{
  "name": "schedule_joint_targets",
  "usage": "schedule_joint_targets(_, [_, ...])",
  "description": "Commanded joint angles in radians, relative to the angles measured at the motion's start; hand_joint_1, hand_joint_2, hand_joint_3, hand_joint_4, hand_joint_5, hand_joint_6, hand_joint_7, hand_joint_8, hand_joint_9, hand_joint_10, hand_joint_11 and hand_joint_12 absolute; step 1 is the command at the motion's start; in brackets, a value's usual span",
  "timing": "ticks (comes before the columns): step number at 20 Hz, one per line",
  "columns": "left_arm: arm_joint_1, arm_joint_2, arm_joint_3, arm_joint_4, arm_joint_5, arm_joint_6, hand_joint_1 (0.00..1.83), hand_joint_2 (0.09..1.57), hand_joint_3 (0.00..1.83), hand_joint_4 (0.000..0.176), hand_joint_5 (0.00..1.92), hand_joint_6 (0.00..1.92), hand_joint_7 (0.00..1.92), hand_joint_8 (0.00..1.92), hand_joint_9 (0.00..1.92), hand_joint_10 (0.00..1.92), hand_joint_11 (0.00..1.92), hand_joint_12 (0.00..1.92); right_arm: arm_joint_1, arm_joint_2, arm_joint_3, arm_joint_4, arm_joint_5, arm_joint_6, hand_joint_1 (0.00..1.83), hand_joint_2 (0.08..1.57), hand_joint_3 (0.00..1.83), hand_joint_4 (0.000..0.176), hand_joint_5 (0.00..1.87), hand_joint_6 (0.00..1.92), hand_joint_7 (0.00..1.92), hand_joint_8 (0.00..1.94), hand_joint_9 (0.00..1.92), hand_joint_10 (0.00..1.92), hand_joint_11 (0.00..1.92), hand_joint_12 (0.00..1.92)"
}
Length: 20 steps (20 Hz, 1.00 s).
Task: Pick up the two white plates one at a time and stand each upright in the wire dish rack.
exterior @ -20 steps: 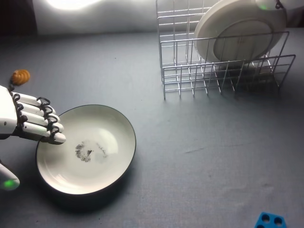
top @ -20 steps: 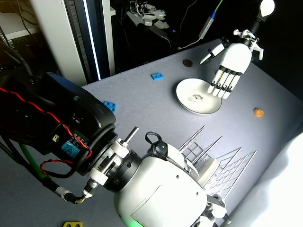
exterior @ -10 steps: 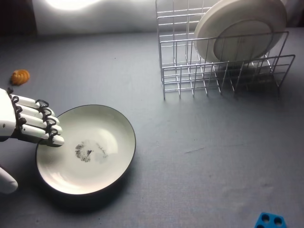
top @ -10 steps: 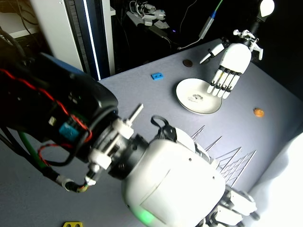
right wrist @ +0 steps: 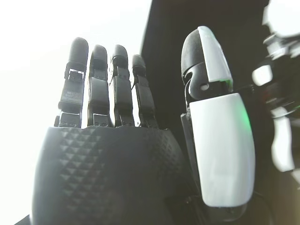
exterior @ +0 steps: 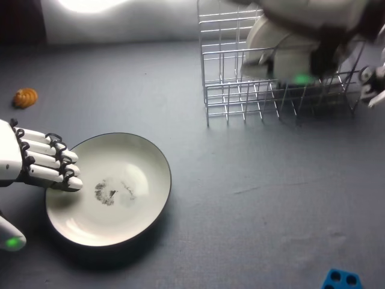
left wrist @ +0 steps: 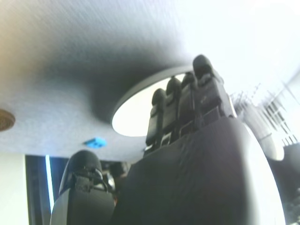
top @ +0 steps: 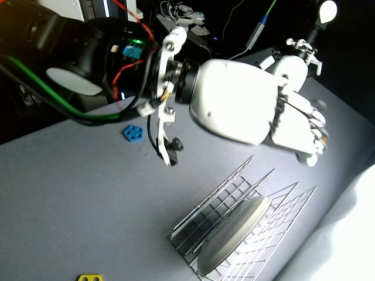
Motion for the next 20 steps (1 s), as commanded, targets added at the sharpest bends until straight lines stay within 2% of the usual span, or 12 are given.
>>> schedule_joint_targets(1, [0.008, 0.001, -0.001, -0.026, -0.006, -0.002, 0.00, 1.11, 0.00, 0.000, 0.11, 0.00, 0.10, 0.00, 0.09, 0.00, 0.00, 0.26, 0.008, -0.003, -0.010, -0.029, 0.127, -0.017, 1.08, 1.02, 0.00, 0.000, 0.00, 0.00, 0.00, 0.00, 0.00, 0.00, 0.00, 0.00])
schedule_joint_targets(5, [0.067, -0.009, -0.007, -0.052, -0.005, -0.013, 0.00, 1.11, 0.00, 0.000, 0.14, 0.00, 0.12, 0.00, 0.11, 0.01, 0.00, 0.34, -0.041, -0.058, -0.038, -0.048, 0.063, -0.079, 1.08, 0.78, 0.00, 0.000, 0.00, 0.00, 0.00, 0.00, 0.00, 0.00, 0.00, 0.00])
schedule_joint_targets(6, [0.079, -0.011, -0.008, -0.056, -0.006, -0.015, 0.00, 1.10, 0.00, 0.000, 0.12, 0.00, 0.12, 0.00, 0.12, 0.00, 0.00, 0.32, -0.050, -0.066, -0.039, -0.048, 0.055, -0.085, 1.10, 0.77, 0.00, 0.000, 0.00, 0.00, 0.00, 0.00, 0.00, 0.00, 0.00, 0.00])
schedule_joint_targets(8, [0.134, -0.020, -0.012, -0.084, -0.010, -0.020, 0.00, 1.11, 0.00, 0.000, 0.11, 0.00, 0.10, 0.00, 0.09, 0.00, 0.00, 0.26, -0.078, -0.096, -0.041, -0.048, 0.049, -0.144, 1.10, 0.80, 0.00, 0.000, 0.00, 0.00, 0.00, 0.00, 0.00, 0.00, 0.00, 0.00])
schedule_joint_targets(10, [0.181, -0.029, -0.012, -0.102, -0.011, -0.021, 0.00, 1.10, 0.00, 0.000, 0.12, 0.00, 0.11, 0.01, 0.10, 0.00, 0.00, 0.25, -0.109, -0.123, -0.047, -0.048, 0.049, -0.241, 1.09, 0.83, 0.00, 0.000, 0.00, 0.00, 0.00, 0.00, 0.00, 0.00, 0.00, 0.00])
schedule_joint_targets(13, [0.205, -0.035, -0.012, -0.111, -0.011, -0.021, 0.00, 1.11, 0.00, 0.000, 0.11, 0.00, 0.09, 0.00, 0.08, 0.00, 0.00, 0.23, -0.161, -0.168, -0.046, -0.048, 0.089, -0.351, 1.05, 0.88, 0.02, 0.000, 0.00, 0.00, 0.00, 0.00, 0.00, 0.00, 0.00, 0.00])
schedule_joint_targets(16, [0.212, -0.036, -0.013, -0.119, -0.011, -0.021, 0.00, 1.10, 0.00, 0.000, 0.10, 0.01, 0.10, 0.01, 0.08, 0.01, 0.00, 0.23, -0.184, -0.221, -0.028, -0.048, 0.116, -0.403, 1.05, 0.90, 0.03, 0.000, 0.00, 0.00, 0.00, 0.00, 0.00, 0.00, 0.00, 0.00])
schedule_joint_targets(20, [0.214, -0.036, -0.014, -0.123, -0.011, -0.021, 0.00, 1.10, 0.00, 0.000, 0.11, 0.00, 0.10, 0.00, 0.10, 0.00, 0.00, 0.26, -0.193, -0.319, 0.047, -0.025, 0.157, -0.409, 1.03, 0.93, 0.03, 0.000, 0.00, 0.00, 0.00, 0.00, 0.00, 0.00, 0.00, 0.00])
